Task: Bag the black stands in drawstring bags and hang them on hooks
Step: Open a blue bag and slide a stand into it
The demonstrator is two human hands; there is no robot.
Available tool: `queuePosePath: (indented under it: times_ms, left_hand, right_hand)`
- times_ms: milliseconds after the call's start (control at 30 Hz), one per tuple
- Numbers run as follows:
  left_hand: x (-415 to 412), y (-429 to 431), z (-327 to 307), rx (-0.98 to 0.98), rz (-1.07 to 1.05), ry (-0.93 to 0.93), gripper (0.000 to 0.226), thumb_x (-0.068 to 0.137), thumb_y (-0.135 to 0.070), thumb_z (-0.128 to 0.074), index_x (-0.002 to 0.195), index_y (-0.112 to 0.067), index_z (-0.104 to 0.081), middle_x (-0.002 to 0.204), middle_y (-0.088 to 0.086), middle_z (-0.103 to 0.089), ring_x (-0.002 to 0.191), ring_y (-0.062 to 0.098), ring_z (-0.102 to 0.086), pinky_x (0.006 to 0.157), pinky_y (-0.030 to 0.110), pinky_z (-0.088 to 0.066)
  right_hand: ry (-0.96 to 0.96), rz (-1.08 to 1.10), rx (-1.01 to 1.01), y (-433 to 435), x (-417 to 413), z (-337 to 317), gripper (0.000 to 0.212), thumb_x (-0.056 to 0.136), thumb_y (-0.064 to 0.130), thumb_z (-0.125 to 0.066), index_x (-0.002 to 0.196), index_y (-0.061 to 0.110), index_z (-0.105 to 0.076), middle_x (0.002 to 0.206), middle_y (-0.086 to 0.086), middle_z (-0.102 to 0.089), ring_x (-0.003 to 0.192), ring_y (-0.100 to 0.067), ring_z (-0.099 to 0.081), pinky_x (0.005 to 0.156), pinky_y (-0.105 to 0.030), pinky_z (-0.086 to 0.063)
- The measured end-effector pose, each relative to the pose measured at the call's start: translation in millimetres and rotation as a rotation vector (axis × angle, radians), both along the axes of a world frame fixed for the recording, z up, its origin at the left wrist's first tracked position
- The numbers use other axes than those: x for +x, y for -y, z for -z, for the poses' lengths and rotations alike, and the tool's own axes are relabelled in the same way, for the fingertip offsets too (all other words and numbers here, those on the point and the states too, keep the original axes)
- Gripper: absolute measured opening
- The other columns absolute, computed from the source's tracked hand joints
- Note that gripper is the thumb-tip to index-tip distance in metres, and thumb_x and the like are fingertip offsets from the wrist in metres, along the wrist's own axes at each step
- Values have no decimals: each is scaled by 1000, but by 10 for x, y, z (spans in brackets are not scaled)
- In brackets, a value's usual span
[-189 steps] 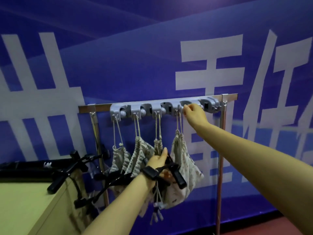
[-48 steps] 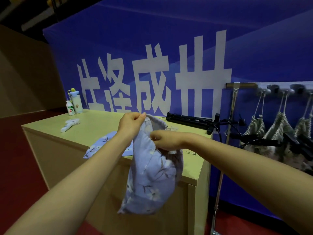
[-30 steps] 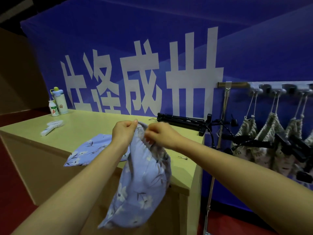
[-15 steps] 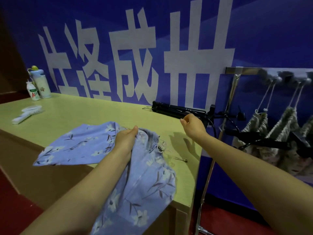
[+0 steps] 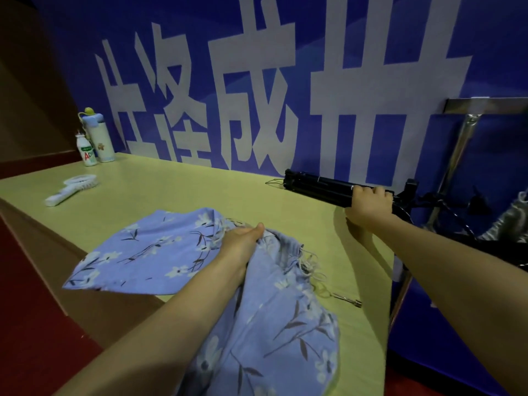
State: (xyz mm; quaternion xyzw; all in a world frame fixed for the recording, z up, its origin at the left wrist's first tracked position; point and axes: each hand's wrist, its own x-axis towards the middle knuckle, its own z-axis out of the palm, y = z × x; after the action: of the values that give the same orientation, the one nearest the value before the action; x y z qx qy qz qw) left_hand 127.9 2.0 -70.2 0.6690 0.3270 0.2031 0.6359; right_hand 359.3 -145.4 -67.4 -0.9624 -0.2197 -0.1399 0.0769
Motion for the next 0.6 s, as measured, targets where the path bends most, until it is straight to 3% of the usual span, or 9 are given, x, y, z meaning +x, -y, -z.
queuePosePath:
  times_ms: [133, 200, 267, 367, 500, 600]
  left_hand:
    - [8, -17, -6, -52, 35, 12, 24, 94, -25, -54, 80, -6, -48, 77, 17, -43, 65, 23, -43, 58, 30, -36]
    - [16, -20, -5, -74, 45, 32, 20, 94, -23, -55, 86, -5, -50, 85, 19, -48, 74, 25, -49, 67, 34, -40]
    - [4, -6, -13, -78, 45, 44, 19, 94, -22, -55, 90, -5, -51, 91, 21, -49, 81, 26, -50, 72, 35, -40]
    - [-13, -19, -11, -96, 43, 38, 24, 94, -23, -54, 86, -1, -55, 79, 20, -52, 69, 26, -52, 64, 30, -43]
    - [-75, -13, -41, -130, 52, 53, 29, 95, -23, -53, 75, -1, -56, 71, 14, -55, 61, 25, -53, 57, 27, -43]
    - [-118, -36, -84, -141, 38, 62, 34, 95, -22, -53, 64, -8, -51, 64, 11, -51, 61, 25, -50, 65, 30, -44]
  right_hand:
    - [68, 27, -79, -35, 41, -13, 45, 87, 41, -57, 120, 12, -53, 123, -11, -54, 119, -31, -40, 102, -43, -31]
    - [89, 10, -109, -51, 41, -34, 54, 84, 50, -60, 120, 10, -55, 123, -12, -53, 119, -30, -42, 101, -41, -34]
    - [43, -25, -72, -73, 23, -39, 57, 82, 49, -64, 120, 8, -53, 120, -13, -55, 114, -31, -48, 96, -42, -40]
    - [-85, -46, -21, -83, -48, -31, 56, 84, 41, -66, 123, 7, -44, 105, -12, -60, 94, -28, -59, 83, -41, -52]
    - [-89, -53, -103, -39, -141, -53, 44, 86, 43, -61, 111, 8, -54, 86, -6, -57, 80, -22, -60, 65, -32, -50]
    - [-49, -83, -103, 2, -212, -37, 36, 88, 43, -59, 102, 10, -58, 77, -3, -54, 75, -21, -58, 64, -31, -49]
